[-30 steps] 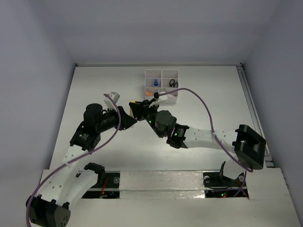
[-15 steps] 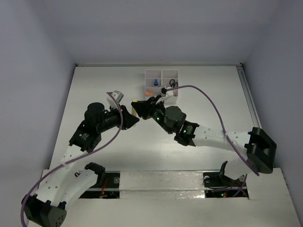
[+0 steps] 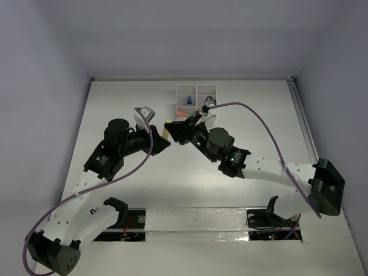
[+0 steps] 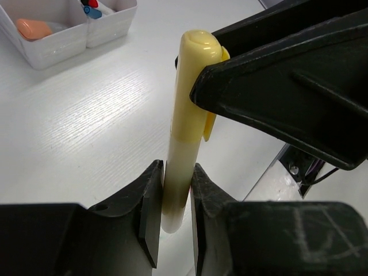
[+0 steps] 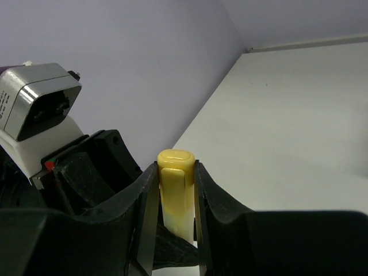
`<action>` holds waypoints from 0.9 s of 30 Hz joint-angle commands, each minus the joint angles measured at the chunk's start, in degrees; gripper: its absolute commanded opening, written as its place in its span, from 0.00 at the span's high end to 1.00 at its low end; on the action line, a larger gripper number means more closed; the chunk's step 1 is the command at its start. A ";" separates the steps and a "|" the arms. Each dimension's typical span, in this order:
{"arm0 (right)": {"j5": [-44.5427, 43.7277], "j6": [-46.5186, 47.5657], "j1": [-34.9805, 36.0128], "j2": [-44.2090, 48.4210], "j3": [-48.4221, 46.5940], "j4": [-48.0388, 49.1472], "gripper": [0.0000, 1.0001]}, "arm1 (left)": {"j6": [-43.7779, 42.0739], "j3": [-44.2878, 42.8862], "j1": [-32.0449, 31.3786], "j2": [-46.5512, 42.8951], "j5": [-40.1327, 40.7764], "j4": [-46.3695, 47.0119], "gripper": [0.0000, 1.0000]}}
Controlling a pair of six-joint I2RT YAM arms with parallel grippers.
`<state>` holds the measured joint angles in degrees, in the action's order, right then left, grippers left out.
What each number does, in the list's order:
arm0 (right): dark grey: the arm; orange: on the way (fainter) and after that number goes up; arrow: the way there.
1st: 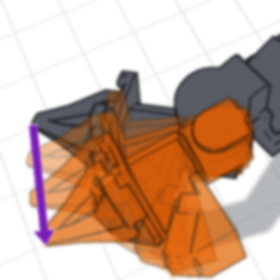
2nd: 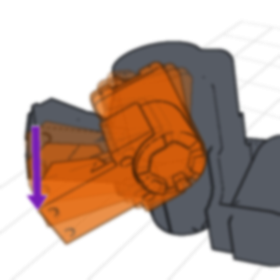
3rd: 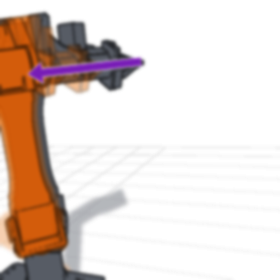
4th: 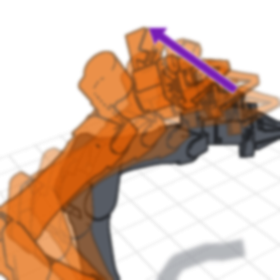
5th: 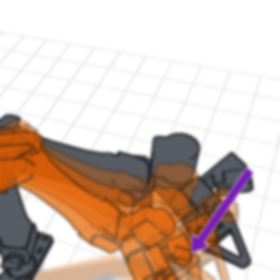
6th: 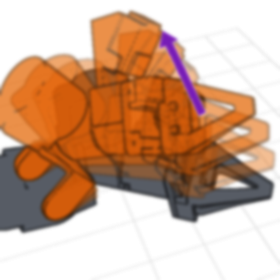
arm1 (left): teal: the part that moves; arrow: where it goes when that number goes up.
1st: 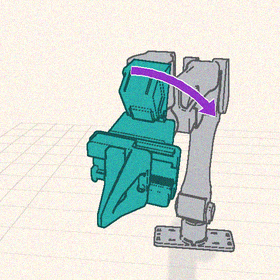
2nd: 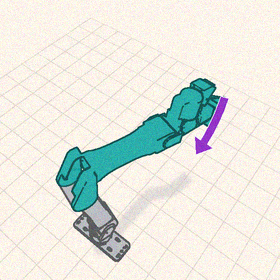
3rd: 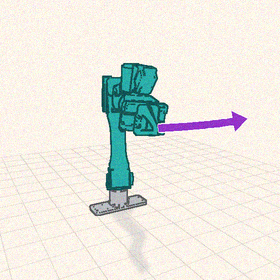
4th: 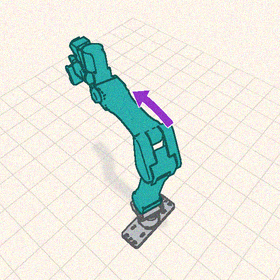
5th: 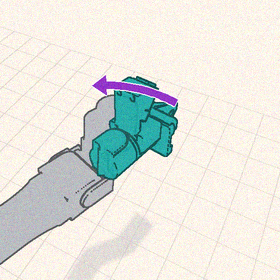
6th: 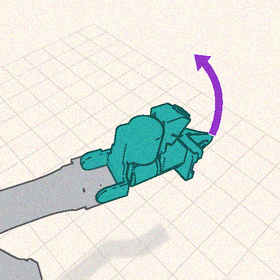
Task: Sort the stationery into containers
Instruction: Close the pen cap on the pen.
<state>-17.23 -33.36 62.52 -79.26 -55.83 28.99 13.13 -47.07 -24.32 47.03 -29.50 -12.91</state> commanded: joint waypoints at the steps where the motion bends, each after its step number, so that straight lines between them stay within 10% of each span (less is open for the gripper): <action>1: 20.92 -0.48 5.07 -2.12 4.24 -13.44 1.00 | 1.99 -9.25 1.91 1.84 13.59 21.17 1.00; 27: 20.95 -5.75 5.07 -4.42 16.54 -7.55 1.00 | -0.12 -25.97 0.85 12.57 12.80 18.44 1.00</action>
<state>2.33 -38.68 68.36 -87.55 -39.09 23.24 12.12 -73.23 -22.96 60.51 -17.54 -2.52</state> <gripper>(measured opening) 0.010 0.155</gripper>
